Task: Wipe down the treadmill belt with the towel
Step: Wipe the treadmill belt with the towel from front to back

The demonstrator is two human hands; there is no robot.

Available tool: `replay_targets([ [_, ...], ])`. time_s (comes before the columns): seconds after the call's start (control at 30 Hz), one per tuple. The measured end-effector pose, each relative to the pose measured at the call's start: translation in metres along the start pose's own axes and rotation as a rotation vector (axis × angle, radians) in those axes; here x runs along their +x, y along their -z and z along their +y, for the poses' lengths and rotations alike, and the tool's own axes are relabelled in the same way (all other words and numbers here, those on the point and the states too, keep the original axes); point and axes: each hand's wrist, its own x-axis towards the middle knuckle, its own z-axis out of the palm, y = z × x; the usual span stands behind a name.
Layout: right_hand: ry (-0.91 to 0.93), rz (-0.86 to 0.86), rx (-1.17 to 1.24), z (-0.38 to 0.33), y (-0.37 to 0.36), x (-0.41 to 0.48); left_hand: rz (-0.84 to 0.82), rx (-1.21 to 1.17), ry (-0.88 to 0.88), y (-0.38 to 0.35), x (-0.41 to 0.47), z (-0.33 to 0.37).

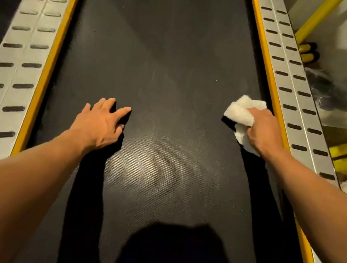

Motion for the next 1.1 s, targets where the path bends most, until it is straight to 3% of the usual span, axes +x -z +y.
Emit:
replay_targets([
  [0.07,0.072,-0.035,-0.039,-0.024,-0.012,-0.023,-0.007,-0.035,0.017,0.006,-0.005,-0.003],
  [0.2,0.492,-0.225,0.090,-0.073,-0.019,-0.061,-0.047,-0.103,0.058,0.012,-0.014,-0.006],
  [0.23,0.523,-0.217,0.109,-0.077,-0.016,-0.056,-0.054,-0.116,0.067,0.012,-0.017,-0.008],
  [0.37,0.193,-0.016,0.102,-0.062,-0.010,-0.007,-0.079,-0.119,0.089,0.013,-0.025,-0.014],
  [0.43,0.161,-0.026,0.012,-0.064,-0.019,-0.010,-0.093,-0.128,0.103,0.015,-0.028,-0.019],
  [0.63,0.579,-0.257,0.207,-0.128,-0.047,-0.100,-0.145,-0.163,0.151,0.015,-0.041,-0.041],
  [0.7,0.578,-0.259,0.222,-0.139,-0.042,-0.083,-0.165,-0.162,0.152,0.013,-0.045,-0.043],
  [0.83,0.347,-0.063,0.172,-0.134,-0.033,-0.037,-0.207,-0.178,0.155,0.015,-0.049,-0.047],
  [0.9,0.379,-0.051,0.117,-0.138,-0.037,-0.048,-0.216,-0.183,0.149,0.017,-0.051,-0.048],
  [0.97,0.486,-0.095,0.148,-0.150,-0.046,-0.071,-0.223,-0.191,0.145,0.019,-0.053,-0.047],
  [1.1,0.840,-0.368,0.190,-0.179,-0.056,-0.111,-0.237,-0.159,0.146,0.019,-0.058,-0.046],
])
